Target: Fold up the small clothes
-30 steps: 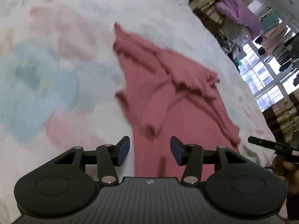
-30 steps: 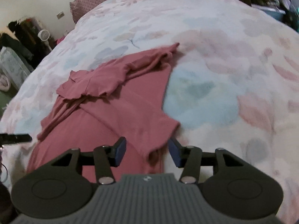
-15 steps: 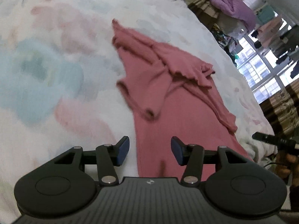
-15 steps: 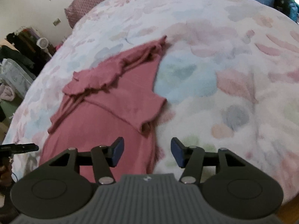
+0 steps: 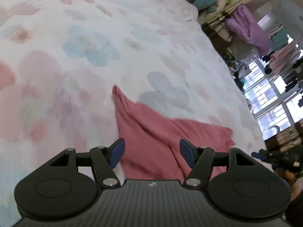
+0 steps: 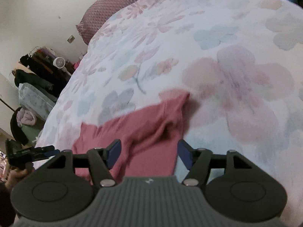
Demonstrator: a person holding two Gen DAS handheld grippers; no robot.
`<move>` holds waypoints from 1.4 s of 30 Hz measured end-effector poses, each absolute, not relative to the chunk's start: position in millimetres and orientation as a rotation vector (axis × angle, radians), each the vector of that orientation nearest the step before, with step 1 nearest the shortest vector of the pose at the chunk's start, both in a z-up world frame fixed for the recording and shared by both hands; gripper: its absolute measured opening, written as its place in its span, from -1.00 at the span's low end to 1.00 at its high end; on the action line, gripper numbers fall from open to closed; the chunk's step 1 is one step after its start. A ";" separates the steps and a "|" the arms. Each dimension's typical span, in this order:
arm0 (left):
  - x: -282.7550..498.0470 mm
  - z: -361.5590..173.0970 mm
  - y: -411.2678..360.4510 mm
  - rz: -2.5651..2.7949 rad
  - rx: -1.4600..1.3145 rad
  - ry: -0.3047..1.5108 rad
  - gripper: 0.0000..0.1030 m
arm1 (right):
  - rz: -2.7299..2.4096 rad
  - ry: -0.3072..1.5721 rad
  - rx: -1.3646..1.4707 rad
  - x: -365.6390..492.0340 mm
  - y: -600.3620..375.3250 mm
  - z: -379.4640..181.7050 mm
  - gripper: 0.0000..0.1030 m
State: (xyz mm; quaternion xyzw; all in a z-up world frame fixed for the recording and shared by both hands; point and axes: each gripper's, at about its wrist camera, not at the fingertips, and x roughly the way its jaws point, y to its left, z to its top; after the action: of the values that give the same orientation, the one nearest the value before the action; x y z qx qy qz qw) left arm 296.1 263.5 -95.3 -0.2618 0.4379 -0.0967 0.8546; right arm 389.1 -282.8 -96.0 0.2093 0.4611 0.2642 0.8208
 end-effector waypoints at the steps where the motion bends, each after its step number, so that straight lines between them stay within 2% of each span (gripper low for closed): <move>1: 309.0 -98.6 264.7 -0.200 -0.544 0.930 0.49 | 0.567 0.995 0.451 403.4 -281.2 -99.4 0.30; 10: 393.0 -144.4 286.7 -0.191 -0.573 1.027 0.49 | 0.577 1.130 0.469 495.2 -267.3 -151.3 0.31; 18: 406.4 -175.7 292.7 -0.293 -0.645 1.038 0.49 | 0.667 1.215 0.500 516.6 -254.5 -192.2 0.31; 22: 405.9 -182.3 294.6 -0.354 -0.688 1.025 0.08 | 0.699 1.198 0.553 521.2 -254.9 -198.8 0.29; 24: 404.5 -184.6 291.3 -0.381 -0.681 1.039 -0.19 | 0.696 1.186 0.602 524.8 -256.1 -201.5 0.26; 26: 402.5 -186.8 288.1 -0.381 -0.669 1.055 -0.35 | 0.691 1.185 0.620 527.7 -253.3 -204.0 0.25; 27: 401.9 -187.2 288.0 -0.375 -0.665 1.059 -0.49 | 0.687 1.189 0.609 528.3 -250.0 -205.3 0.22; 28: 401.5 -186.8 287.7 -0.366 -0.661 1.063 -0.60 | 0.682 1.195 0.591 528.7 -246.1 -205.6 0.02; 29: 402.4 -185.7 288.3 -0.360 -0.657 1.064 -0.74 | 0.675 1.197 0.563 528.6 -243.0 -204.5 -0.34; 31: 399.2 -180.8 290.5 -0.365 -0.664 1.048 -0.75 | 0.684 1.201 0.560 528.1 -242.6 -201.8 -0.65; 42: 351.7 -131.1 304.0 -0.414 -0.725 0.928 -0.77 | 0.754 1.051 0.600 487.5 -269.7 -141.4 -0.73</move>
State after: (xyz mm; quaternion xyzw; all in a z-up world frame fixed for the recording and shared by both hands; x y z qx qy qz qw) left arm 351.7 304.0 -131.1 -0.3392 0.4347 -0.1937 0.8115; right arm 487.5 -269.7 -141.4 0.2753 0.4822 0.3458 0.7564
